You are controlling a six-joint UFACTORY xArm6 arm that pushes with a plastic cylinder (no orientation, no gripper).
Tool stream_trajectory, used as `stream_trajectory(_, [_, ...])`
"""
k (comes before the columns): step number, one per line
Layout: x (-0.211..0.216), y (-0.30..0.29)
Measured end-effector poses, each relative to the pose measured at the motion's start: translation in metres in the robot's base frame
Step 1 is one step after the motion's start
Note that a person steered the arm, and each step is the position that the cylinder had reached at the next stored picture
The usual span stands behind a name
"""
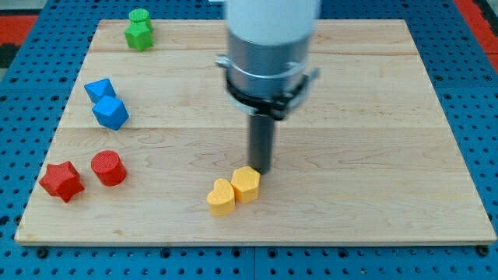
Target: Push the yellow hexagon into the blue blocks
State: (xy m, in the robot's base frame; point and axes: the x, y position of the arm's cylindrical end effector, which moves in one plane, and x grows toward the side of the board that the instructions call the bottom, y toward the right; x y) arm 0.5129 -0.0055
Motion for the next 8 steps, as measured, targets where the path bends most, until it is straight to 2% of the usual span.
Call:
stream_trajectory(1, [0.019,0.093])
stream_trajectory(2, [0.073,0.096])
stream_trajectory(3, [0.072,0.01])
stream_trajectory(4, [0.007,-0.06])
stream_trajectory(5, [-0.018,-0.073])
stream_trajectory(6, [-0.016,0.001])
stream_trajectory(7, [-0.054,0.013])
stream_trajectory(8, [-0.064,-0.097])
